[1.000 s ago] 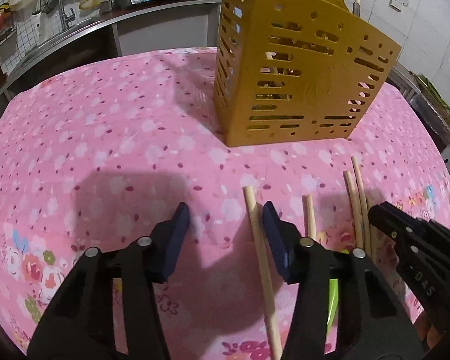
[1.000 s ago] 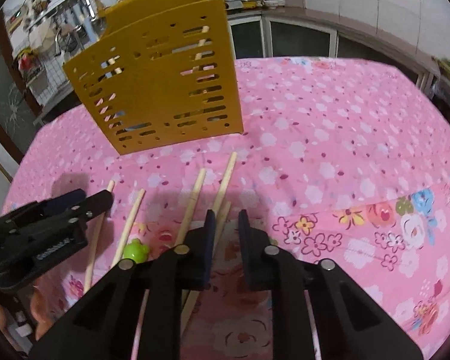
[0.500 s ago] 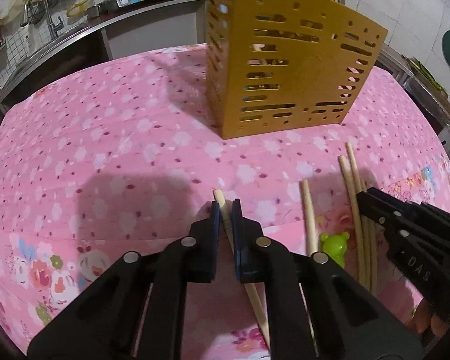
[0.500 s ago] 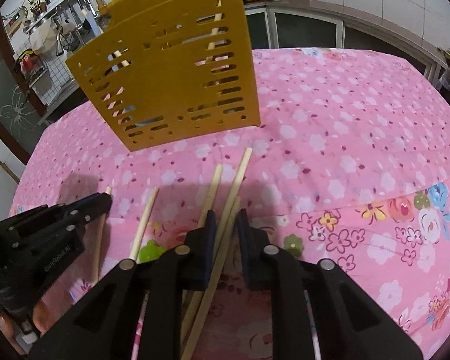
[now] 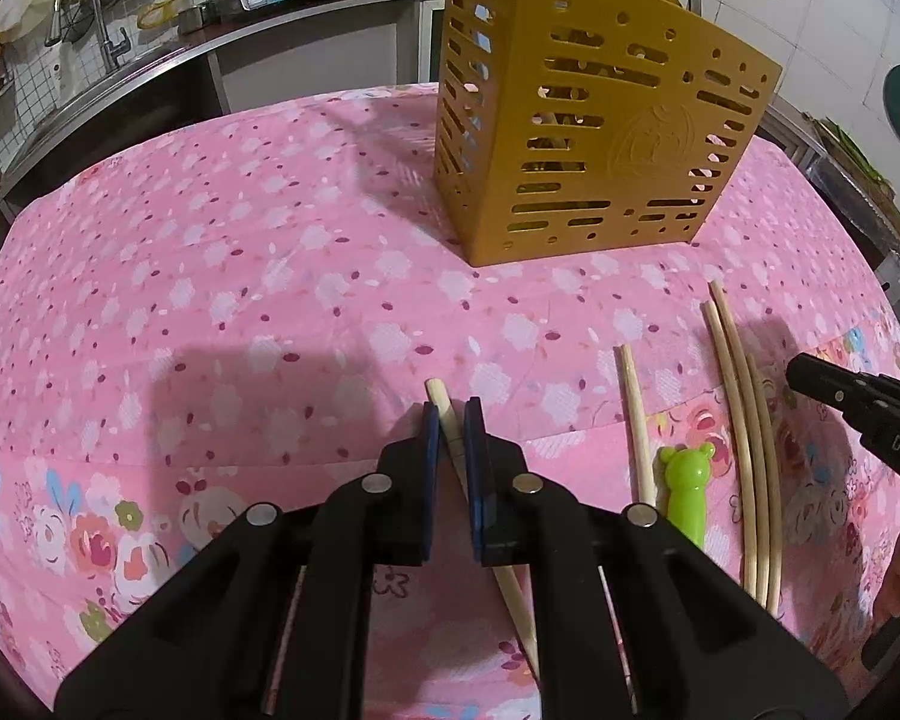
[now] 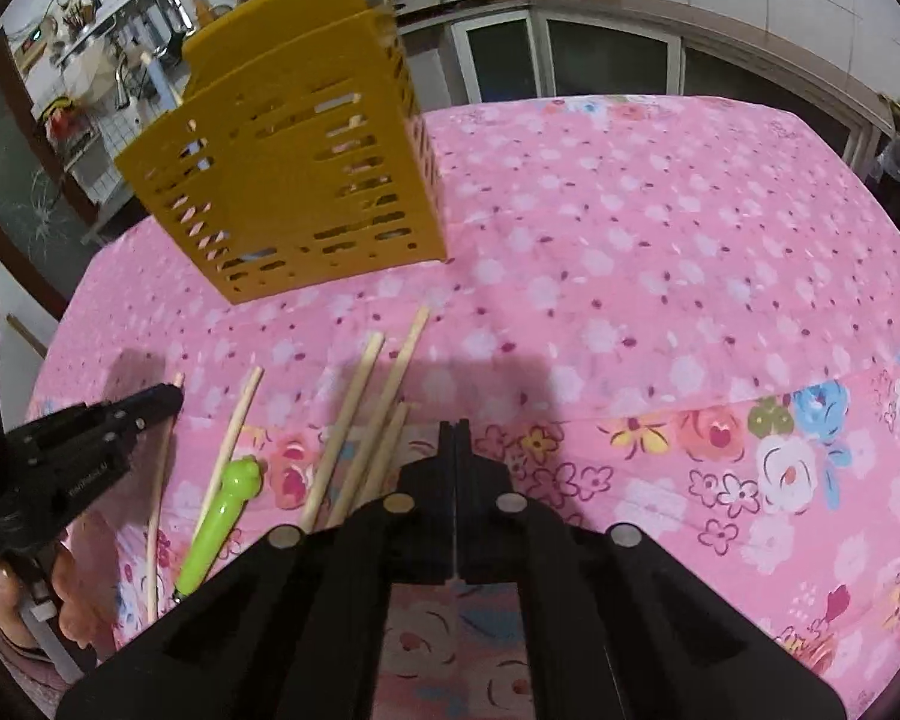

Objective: Organize utensils
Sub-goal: 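Close the left tool on a wooden chopstick while the right tool closes on another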

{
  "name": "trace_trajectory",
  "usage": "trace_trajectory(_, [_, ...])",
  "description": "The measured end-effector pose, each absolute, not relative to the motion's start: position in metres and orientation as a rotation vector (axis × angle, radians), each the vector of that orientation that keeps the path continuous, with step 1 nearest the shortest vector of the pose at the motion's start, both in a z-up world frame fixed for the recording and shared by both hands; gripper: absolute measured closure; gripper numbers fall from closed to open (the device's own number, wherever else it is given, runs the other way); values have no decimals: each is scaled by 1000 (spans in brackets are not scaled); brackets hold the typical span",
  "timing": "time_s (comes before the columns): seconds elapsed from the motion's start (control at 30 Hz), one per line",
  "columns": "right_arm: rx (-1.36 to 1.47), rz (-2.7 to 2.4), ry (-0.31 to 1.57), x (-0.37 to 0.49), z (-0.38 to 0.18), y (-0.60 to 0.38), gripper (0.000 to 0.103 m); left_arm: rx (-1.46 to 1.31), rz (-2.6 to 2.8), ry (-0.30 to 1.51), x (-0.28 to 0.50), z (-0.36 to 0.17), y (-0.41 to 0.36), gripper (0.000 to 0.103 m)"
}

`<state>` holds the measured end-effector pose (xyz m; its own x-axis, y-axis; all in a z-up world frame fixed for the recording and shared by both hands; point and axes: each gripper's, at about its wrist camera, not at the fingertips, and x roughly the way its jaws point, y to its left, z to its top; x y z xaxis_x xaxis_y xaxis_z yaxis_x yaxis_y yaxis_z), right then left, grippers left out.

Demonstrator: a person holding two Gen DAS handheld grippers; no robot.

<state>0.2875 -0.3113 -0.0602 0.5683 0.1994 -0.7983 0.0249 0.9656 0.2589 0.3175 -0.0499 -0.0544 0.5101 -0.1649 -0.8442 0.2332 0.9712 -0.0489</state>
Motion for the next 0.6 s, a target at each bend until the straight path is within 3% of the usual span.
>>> trace_trajectory(0.27, [240,106,954,288,-60,-292,99,90,-242,1003,317,-54,-51,96])
trace_trajectory(0.33, [246,101,952,288,-60,-290,81,87,-244,1003,317,-54,-51,96])
trace_trajectory(0.37, [244,89,943,287,-59,-289,57,87,-245,1003,317,-54,-51,95])
trace_trajectory(0.4, [234,84,937,286,-58,-288,53,87,-245,1003,317,-55,-51,95])
trace_trajectory(0.43, [205,81,938,287,-57,-284,54,87,-244,1003,317,-55,-51,95])
trace_trajectory(0.47, [187,78,941,287,-57,-281,62,87,-245,1004,317,-55,-51,95])
trace_trajectory(0.5, [182,78,947,288,-58,-281,77,88,-245,1004,317,-55,-51,95])
trace_trajectory(0.53, [181,74,964,289,-59,-280,84,91,-244,1005,317,-55,-51,95])
trace_trajectory(0.6, [183,69,988,290,-61,-279,90,102,-237,1008,316,-54,-50,95])
